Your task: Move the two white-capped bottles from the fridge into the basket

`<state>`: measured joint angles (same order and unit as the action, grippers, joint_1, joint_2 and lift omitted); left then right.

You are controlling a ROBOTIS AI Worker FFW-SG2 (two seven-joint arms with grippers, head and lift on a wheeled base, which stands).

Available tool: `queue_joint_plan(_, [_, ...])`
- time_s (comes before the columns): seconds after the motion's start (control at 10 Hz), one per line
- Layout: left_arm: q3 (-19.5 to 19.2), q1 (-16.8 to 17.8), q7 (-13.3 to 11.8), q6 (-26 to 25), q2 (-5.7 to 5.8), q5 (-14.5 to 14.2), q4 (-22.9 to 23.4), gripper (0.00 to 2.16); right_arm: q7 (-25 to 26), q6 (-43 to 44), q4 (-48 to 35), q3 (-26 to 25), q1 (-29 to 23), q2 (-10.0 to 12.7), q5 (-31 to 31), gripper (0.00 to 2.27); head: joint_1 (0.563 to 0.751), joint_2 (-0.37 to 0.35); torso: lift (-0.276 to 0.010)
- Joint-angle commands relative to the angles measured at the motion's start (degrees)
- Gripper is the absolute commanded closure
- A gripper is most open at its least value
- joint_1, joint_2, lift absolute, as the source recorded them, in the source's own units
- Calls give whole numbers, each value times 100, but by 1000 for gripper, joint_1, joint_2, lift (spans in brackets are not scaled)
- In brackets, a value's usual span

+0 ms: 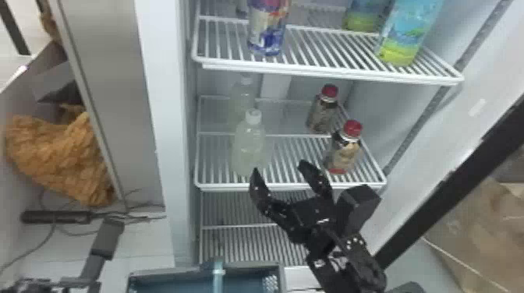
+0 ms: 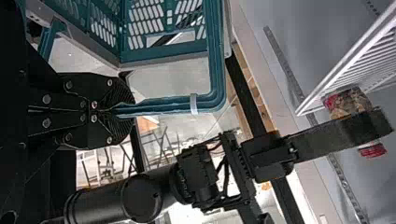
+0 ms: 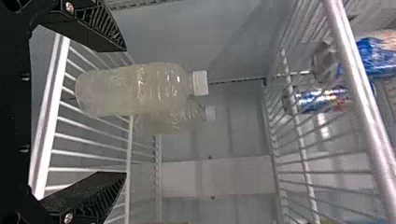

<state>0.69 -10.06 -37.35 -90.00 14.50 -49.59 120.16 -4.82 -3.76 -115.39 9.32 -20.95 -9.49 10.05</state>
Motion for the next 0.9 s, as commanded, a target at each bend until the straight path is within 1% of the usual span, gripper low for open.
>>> queue_joint_plan(0.0, [0,8,0,-3,0,0,0,1170,-2,-60,198,96,225,-9,-22,85,695,-188,-260])
queue_joint_plan(0.5, [-11,8,0,-3,-8,-23,-14,1170,-2,-74,774,302,858,-27,-68,87,695,-154,-260])
queue_joint_plan(0.8, [0,22,0,-3,-17,-23,-28,1170,-125,-74,1126,405,1252,-27,-79,93,695,-138,-260])
